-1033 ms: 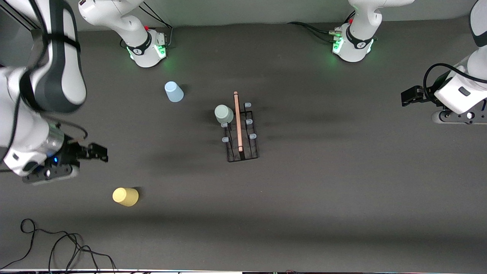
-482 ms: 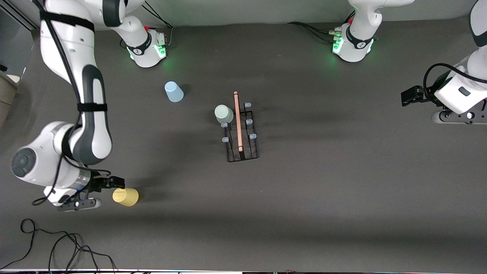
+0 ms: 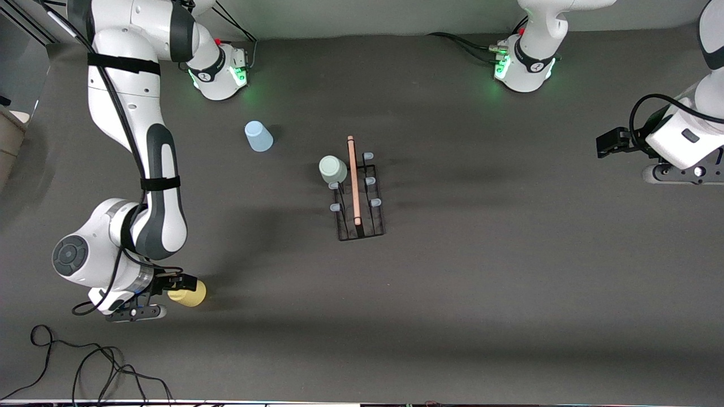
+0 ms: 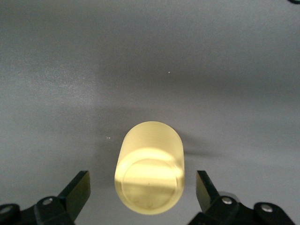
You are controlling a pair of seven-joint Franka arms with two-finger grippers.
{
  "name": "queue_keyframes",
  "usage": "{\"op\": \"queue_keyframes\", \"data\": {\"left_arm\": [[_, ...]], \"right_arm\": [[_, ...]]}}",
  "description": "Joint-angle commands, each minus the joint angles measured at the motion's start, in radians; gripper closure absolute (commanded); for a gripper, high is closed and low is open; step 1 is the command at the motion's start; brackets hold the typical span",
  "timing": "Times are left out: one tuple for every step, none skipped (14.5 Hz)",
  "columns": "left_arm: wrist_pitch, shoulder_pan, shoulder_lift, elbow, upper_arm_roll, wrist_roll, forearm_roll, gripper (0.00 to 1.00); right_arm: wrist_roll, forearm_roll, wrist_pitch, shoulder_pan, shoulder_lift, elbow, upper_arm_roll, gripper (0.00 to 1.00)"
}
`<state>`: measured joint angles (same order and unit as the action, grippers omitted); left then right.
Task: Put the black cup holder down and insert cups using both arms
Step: 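Grasp the yellow cup with the right gripper and lift it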
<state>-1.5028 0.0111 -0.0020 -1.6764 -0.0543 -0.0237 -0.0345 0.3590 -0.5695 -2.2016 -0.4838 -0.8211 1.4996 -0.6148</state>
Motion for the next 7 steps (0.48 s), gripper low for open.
{"op": "queue_keyframes", "data": {"left_arm": [[0.01,-0.003,-0.019,-0.005,-0.002,0.014,-0.007,0.0],[0.01,-0.003,-0.019,-0.005,-0.001,0.014,-0.007,0.0],[0.01,-0.003,-0.019,-0.005,-0.001,0.014,-0.007,0.0],[0.01,-0.003,-0.019,-0.005,-0.001,0.014,-0.007,0.0],[0.01,-0.003,-0.019,-0.005,-0.001,0.014,-0.007,0.0],[0.01,-0.003,-0.019,-0.005,-0.002,0.014,-0.007,0.0],[0.01,-0.003,-0.019,-0.005,-0.001,0.014,-0.007,0.0]], "right_arm": [[0.028,-0.039,-0.024,0.013,-0.032,-0.032,0.016,0.19],[0.028,-0.039,-0.035,0.013,-0.039,-0.03,0.018,0.4],[0.044,-0.039,-0.036,0.014,-0.039,-0.029,0.018,0.54],[0.076,-0.041,-0.033,0.013,-0.039,-0.028,0.018,0.69],[0.083,-0.041,-0.03,0.014,-0.035,-0.028,0.018,0.73],[0.084,-0.041,-0.026,0.014,-0.029,-0.027,0.017,0.74],[0.081,-0.036,-0.018,0.013,-0.014,-0.027,0.017,0.74]]}}
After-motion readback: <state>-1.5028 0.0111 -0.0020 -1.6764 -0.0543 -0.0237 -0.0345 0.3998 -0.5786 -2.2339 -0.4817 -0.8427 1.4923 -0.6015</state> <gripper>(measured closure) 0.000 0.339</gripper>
